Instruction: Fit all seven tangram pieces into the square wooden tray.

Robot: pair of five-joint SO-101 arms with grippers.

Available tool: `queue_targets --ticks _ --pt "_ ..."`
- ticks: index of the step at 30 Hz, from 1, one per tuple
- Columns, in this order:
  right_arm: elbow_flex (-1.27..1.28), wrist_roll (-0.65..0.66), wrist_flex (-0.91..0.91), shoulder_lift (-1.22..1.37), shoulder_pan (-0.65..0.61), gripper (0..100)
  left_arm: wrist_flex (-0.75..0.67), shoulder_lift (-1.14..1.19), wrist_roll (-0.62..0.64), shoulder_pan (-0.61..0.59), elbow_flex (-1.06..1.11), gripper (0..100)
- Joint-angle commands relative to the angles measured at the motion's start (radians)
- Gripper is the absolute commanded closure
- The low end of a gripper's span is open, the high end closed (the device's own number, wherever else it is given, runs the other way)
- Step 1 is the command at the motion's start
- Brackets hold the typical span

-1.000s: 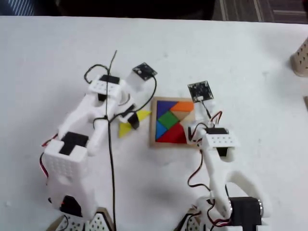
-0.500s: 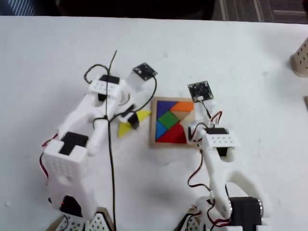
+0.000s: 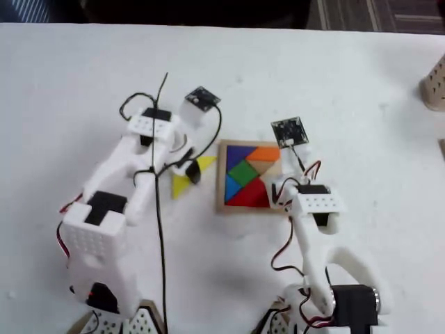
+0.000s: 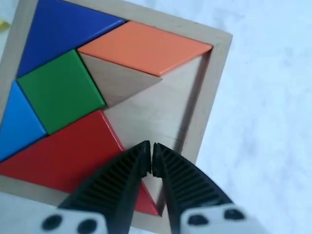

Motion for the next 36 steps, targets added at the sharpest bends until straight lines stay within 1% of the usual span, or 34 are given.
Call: queue_targets --ticks 1,10,20,24,30,33,36 --pt "-0.008 0.014 0.002 -0.051 -0.008 98.1 -0.028 -0.090 0.018 -0.010 0.021 77" --pt "-0.009 0.014 0.002 -0.051 -0.008 98.1 -0.035 -0.208 0.083 0.001 0.118 76" --pt "-0.011 0.014 0.002 -0.051 -0.008 98.1 -0.025 -0.220 0.083 0.018 0.124 76" --pt "-0.011 0.014 0.001 -0.051 -0.008 98.1 0.025 -0.255 0.083 0.061 0.120 76" --pt "-0.012 0.014 0.001 -0.051 -0.007 98.1 0.143 -0.392 0.092 0.174 0.146 76" --pt "-0.012 0.014 0.001 -0.051 -0.007 98.1 0.141 -0.420 0.147 0.223 0.199 76" --pt "-0.012 0.014 0.001 -0.051 -0.005 98.1 0.129 -0.418 0.158 0.246 0.236 76"
